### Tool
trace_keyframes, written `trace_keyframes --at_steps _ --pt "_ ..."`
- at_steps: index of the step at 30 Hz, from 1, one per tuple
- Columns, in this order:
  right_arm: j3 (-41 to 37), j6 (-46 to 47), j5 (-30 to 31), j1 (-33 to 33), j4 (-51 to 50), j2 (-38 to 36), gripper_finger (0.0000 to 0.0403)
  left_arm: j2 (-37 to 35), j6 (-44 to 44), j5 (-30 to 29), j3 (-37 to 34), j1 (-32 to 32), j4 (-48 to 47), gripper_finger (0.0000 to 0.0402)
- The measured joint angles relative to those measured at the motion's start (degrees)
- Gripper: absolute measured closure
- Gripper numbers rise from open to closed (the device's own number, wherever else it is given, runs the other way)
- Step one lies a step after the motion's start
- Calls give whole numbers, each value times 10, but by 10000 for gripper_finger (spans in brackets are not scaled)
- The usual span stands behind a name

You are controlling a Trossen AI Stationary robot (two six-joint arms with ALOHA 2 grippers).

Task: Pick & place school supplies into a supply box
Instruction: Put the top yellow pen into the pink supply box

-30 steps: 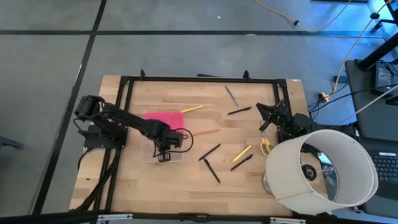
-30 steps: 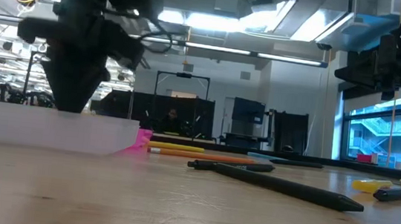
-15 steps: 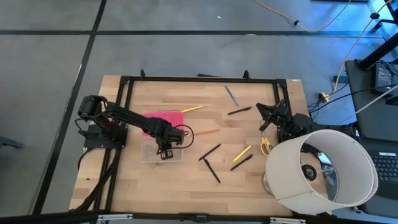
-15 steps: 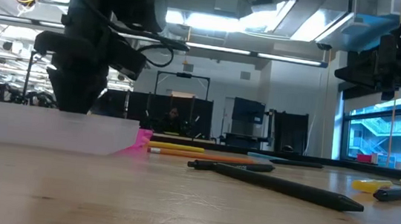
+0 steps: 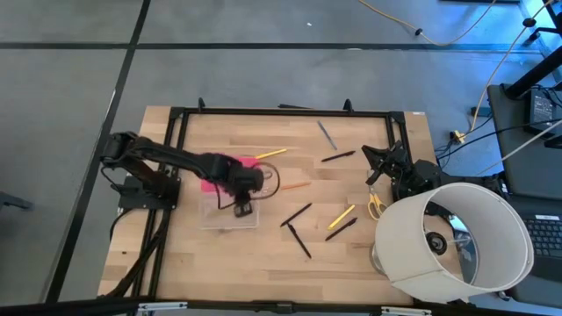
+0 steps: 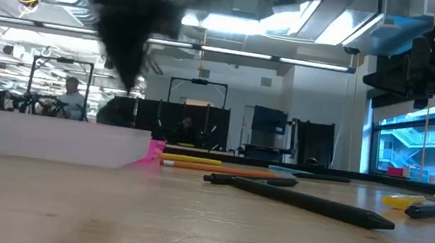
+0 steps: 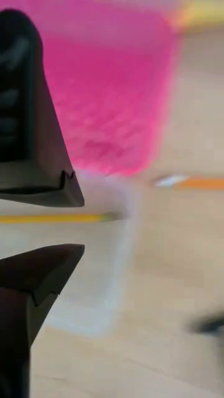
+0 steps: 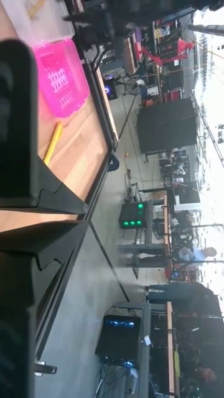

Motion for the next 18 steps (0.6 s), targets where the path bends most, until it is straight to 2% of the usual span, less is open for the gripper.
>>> trace_keyframes --at_steps 3,7,10,18 --pt "0 3 0 0 0 0 369 -2 0 -6 25 44 25 294" --pt "0 26 0 0 0 0 369 4 4 38 36 110 75 278" --pt "0 29 0 0 0 0 369 15 55 73 35 153 112 263" --pt "0 30 0 0 0 0 369 71 137 75 36 241 179 234"
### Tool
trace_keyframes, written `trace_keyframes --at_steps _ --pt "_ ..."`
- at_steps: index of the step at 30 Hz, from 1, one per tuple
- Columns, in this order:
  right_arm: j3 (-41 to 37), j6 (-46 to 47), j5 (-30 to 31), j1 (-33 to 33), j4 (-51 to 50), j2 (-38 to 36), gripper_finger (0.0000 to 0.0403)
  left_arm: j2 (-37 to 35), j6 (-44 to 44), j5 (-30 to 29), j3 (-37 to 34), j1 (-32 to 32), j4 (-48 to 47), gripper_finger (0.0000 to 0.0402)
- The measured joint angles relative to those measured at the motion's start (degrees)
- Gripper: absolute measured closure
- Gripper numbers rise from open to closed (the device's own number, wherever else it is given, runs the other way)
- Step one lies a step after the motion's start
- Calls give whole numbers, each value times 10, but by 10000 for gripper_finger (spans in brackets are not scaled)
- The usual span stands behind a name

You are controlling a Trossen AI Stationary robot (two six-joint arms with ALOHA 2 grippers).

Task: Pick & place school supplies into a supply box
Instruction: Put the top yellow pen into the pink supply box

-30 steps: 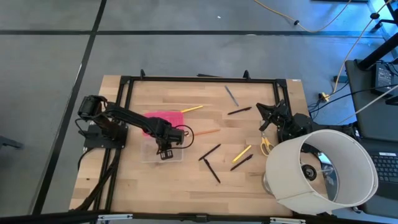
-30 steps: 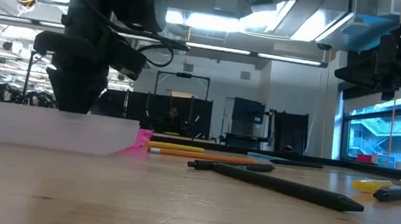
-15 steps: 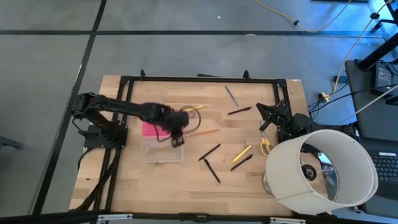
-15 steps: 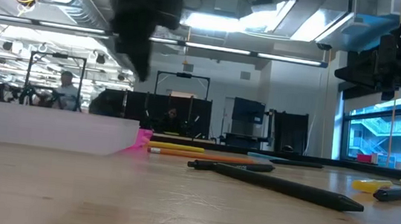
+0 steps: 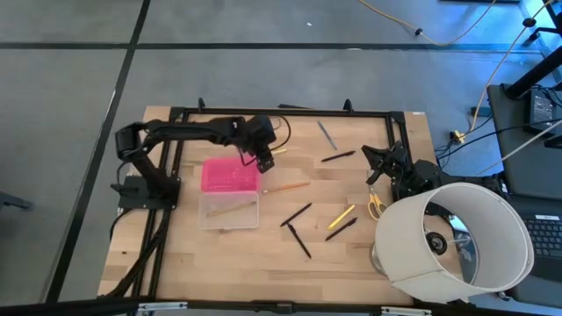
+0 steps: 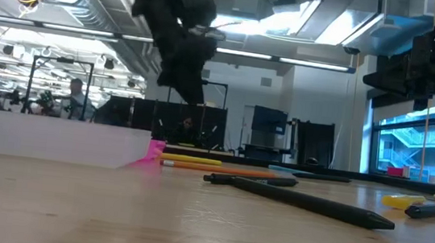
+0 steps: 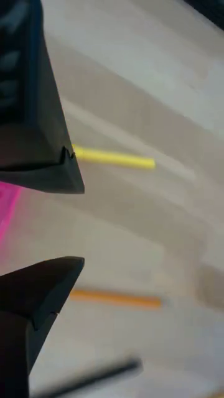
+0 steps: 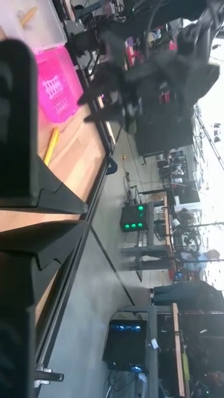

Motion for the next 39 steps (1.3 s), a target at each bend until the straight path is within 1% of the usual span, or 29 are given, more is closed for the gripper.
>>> trace_keyframes --at_steps 3,6,12,17,31,35,39 --pt "0 10 0 0 0 0 369 30 13 0 11 18 -6 233" --pt "0 15 0 0 0 0 369 65 23 -1 47 31 -39 236" --pt "0 16 0 0 0 0 369 140 48 -26 129 46 -111 245" --pt "0 29 0 0 0 0 369 192 67 -34 169 48 -149 252" --pt "0 29 0 0 0 0 369 247 78 -32 173 49 -157 262" --pt "0 28 0 0 0 0 369 257 107 -34 175 47 -160 279" --pt "0 26 0 0 0 0 369 264 136 -36 175 40 -159 311"
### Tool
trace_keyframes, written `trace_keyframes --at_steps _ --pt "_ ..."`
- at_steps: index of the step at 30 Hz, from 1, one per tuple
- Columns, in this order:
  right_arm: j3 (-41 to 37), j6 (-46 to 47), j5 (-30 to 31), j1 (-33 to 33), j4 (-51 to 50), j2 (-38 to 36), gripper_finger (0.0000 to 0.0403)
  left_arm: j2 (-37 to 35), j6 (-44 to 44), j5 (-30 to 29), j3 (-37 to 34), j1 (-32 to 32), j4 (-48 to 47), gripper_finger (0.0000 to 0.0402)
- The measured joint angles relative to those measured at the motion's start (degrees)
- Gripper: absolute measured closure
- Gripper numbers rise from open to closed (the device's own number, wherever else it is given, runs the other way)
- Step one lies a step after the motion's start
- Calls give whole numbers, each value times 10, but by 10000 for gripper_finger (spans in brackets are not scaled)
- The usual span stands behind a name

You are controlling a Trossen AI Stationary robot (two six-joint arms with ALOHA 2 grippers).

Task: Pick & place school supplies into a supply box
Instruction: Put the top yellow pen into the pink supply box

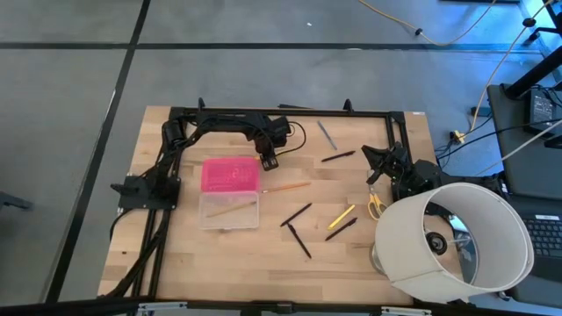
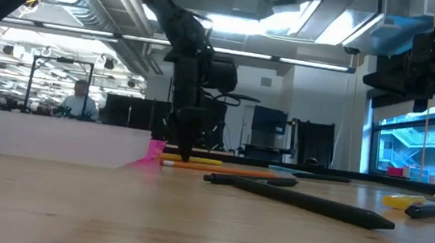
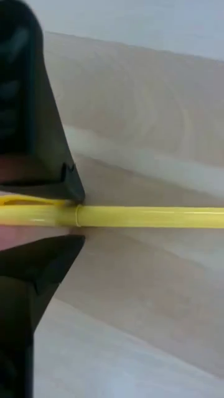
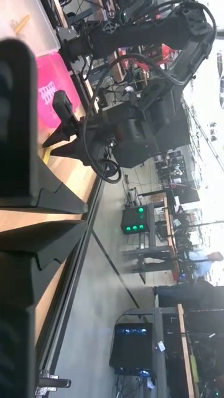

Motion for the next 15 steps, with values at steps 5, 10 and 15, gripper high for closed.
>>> trace_keyframes --at_steps 5,10,15 --pt "0 -17 0 0 0 0 369 0 21 -5 -1 -9 2 362" --pt "0 -20 0 0 0 0 369 0 23 -11 -1 -12 2 384" --pt "0 -23 0 0 0 0 369 -20 22 -22 -5 -14 7 376"
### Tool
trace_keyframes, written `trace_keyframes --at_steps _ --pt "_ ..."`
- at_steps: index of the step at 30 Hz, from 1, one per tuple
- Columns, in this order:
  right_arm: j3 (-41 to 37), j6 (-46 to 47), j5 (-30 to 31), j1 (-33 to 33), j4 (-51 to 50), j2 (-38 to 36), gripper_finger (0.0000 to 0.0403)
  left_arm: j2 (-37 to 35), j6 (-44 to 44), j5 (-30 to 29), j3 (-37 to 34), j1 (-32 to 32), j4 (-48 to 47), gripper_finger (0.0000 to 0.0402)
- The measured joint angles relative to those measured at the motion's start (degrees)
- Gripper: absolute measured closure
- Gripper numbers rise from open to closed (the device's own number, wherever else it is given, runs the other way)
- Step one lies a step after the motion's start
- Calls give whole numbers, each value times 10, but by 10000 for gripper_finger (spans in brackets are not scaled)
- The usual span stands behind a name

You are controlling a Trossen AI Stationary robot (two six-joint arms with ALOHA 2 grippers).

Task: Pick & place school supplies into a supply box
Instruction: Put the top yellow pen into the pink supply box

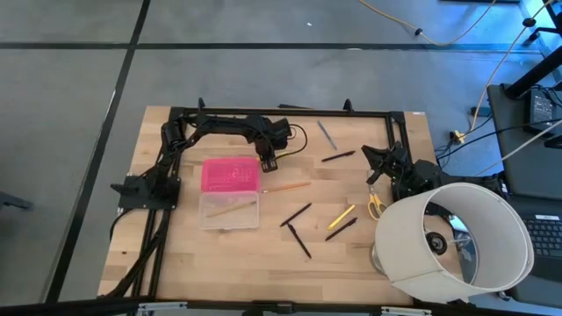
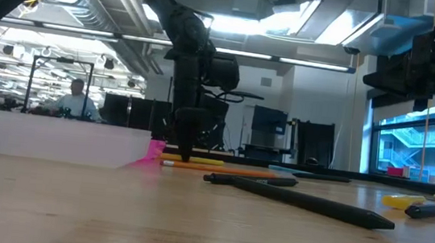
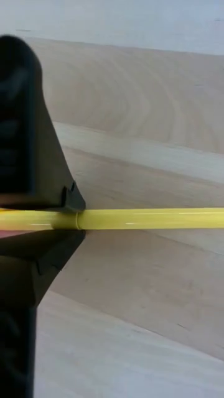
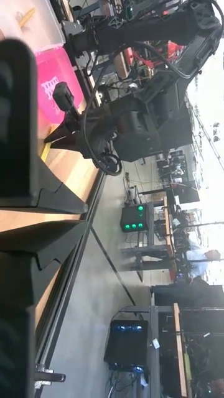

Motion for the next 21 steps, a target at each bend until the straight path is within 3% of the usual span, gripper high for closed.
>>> trace_keyframes --at_steps 6,11,16,21 --pt "0 -9 0 0 0 0 369 -51 -10 -2 9 1 13 379" --pt "0 -9 0 0 0 0 369 -83 -15 -7 57 2 0 379" --pt "0 -6 0 0 0 0 369 -128 -28 -3 119 -10 -112 379" --pt "0 -7 0 0 0 0 369 -194 -88 9 128 -39 -231 379"
